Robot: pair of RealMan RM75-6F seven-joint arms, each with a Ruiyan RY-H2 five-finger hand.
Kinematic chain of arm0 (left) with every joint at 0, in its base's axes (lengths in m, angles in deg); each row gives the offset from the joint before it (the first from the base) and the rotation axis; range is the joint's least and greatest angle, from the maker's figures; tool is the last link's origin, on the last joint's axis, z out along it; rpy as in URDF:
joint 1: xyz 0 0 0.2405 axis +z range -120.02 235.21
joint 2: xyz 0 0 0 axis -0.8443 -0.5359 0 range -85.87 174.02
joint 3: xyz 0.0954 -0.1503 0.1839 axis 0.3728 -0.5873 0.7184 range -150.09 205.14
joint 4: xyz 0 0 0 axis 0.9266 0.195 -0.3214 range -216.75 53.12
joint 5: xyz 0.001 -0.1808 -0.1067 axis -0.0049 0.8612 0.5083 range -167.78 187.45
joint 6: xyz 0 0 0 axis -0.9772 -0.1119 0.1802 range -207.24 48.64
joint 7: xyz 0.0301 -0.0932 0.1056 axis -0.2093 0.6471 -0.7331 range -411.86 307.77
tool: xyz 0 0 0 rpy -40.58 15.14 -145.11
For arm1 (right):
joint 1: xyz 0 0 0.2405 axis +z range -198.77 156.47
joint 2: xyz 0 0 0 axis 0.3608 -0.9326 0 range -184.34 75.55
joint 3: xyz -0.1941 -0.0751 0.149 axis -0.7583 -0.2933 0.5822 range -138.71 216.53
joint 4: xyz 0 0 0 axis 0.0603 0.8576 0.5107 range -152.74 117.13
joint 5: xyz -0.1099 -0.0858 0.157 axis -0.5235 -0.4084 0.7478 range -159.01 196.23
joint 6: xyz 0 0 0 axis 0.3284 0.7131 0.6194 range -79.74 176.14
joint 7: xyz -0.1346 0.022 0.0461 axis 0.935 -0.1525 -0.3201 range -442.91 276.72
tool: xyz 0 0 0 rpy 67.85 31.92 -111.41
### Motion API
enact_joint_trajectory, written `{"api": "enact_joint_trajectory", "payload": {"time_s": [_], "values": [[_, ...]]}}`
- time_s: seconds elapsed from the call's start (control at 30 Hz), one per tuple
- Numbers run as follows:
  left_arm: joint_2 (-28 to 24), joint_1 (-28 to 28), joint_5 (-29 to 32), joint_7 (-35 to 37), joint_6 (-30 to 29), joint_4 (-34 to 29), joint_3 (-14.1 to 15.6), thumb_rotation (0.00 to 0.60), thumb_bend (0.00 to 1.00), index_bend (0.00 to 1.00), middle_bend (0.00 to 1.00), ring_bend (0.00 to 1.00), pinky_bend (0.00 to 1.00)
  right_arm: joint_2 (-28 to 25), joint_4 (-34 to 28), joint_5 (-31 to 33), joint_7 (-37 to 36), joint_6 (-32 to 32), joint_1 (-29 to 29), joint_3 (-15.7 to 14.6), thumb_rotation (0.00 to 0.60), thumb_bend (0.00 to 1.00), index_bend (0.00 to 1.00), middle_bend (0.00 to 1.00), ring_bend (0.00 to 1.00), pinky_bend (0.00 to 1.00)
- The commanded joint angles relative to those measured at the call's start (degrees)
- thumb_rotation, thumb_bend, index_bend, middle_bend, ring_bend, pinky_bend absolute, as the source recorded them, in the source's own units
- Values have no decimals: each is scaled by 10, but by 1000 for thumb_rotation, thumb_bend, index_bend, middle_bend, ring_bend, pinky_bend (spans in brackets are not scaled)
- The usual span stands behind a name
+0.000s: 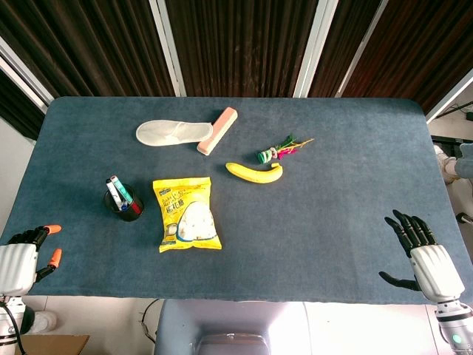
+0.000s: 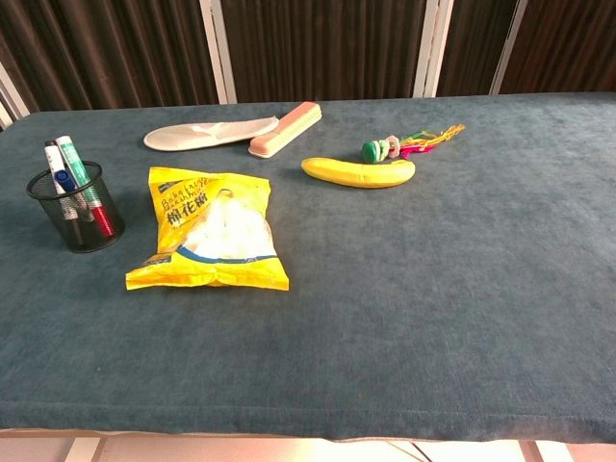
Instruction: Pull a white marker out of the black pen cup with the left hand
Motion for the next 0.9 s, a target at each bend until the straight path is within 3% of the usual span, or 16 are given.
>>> {"api": "enact_joint_trajectory", "payload": {"time_s": [0.03, 0.43, 0.53, 0.63, 0.77, 0.9], "values": [[0, 0, 0, 1, 1, 0, -1, 600, 374, 333, 360, 385, 423, 0, 0, 0, -1, 0, 0, 0, 600, 196, 82, 0, 0, 73], [12, 0, 13, -4, 1, 10, -15, 600, 375, 333, 367, 369, 419, 0, 1, -1, 0, 8, -2, 1, 600, 195, 81, 0, 0, 74], [59, -16, 6, 15, -31, 76, -49, 600, 374, 334, 429, 395, 411, -3, 0, -3, -3, 11, -4, -1, 600, 195, 82, 0, 0, 73], [97, -35, 4, 27, -25, 124, -59, 600, 373, 323, 579, 560, 441, -5, -1, -5, -8, 16, -5, 0, 600, 195, 82, 0, 0, 73], [125, -64, 8, -23, -3, 157, -73, 600, 377, 295, 759, 810, 726, -7, 0, -6, -13, 16, -6, -1, 600, 195, 82, 0, 0, 74], [129, -86, 36, -78, 46, 128, -80, 600, 374, 277, 908, 967, 904, -9, 1, -10, -18, 21, -6, -1, 600, 195, 82, 0, 0, 73]]}}
